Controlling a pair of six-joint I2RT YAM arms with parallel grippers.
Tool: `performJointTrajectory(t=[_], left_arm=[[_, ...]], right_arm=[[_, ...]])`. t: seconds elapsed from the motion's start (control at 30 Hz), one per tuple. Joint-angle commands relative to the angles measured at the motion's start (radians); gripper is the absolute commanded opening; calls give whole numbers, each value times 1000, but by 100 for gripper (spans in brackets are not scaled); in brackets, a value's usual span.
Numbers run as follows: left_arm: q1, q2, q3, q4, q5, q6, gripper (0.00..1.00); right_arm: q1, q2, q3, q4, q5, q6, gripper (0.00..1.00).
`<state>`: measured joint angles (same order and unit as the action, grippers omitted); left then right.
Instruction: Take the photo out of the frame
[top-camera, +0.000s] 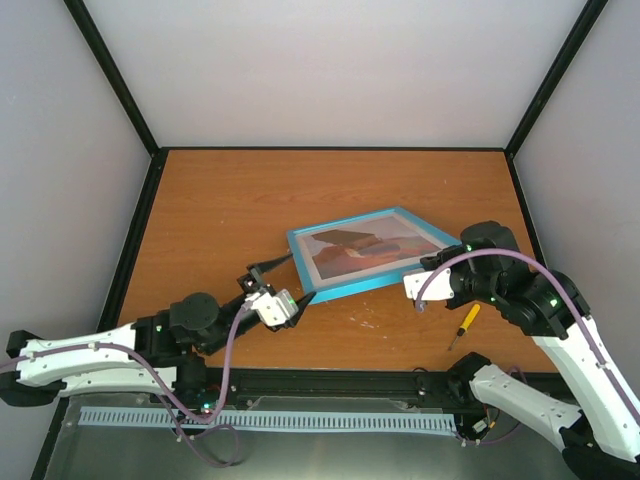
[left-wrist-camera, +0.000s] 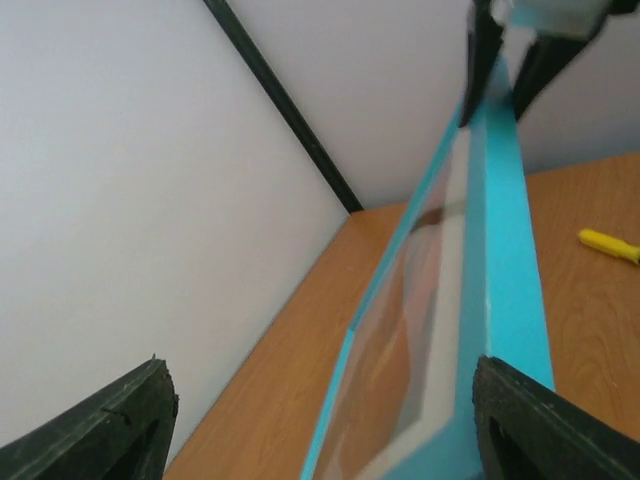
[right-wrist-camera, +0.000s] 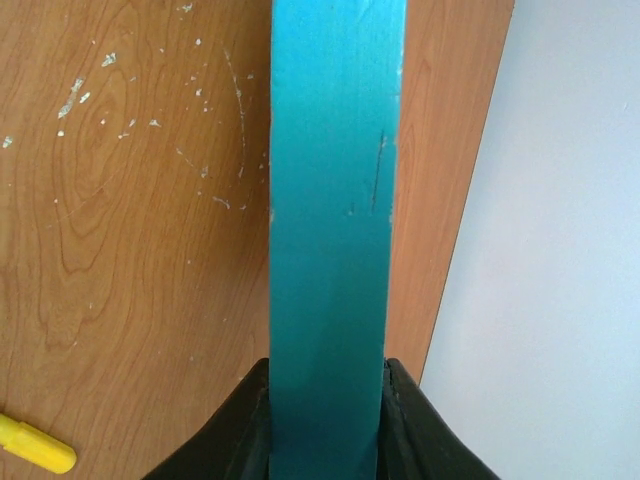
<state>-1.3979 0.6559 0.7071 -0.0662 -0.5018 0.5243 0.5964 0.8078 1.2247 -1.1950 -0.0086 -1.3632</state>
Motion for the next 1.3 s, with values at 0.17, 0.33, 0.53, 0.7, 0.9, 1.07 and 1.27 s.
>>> performJointTrajectory(t=[0.17, 0.33, 0.53, 0.7, 0.9, 1.07, 1.27], left_arm=[[0, -4, -128, -20, 47, 12, 74], [0, -100, -186, -42, 29, 35, 74], [0, -176, -206, -87, 18, 66, 75], [7, -133, -277, 53, 33, 163, 75], [53, -90, -280, 91, 149, 137, 69], [75, -54, -285, 108, 191, 157, 59], [88, -40, -283, 129, 222, 164, 43]], right_arm=[[8, -35, 42, -18, 9, -14, 3], [8, -52, 41, -25, 11, -17, 3], [8, -64, 19, -23, 9, -24, 3], [8, -78, 36, -8, -64, -38, 3], [8, -100, 45, -44, -147, -84, 3], [8, -127, 39, -35, -187, -90, 3], [8, -151, 16, -27, -201, -78, 3]])
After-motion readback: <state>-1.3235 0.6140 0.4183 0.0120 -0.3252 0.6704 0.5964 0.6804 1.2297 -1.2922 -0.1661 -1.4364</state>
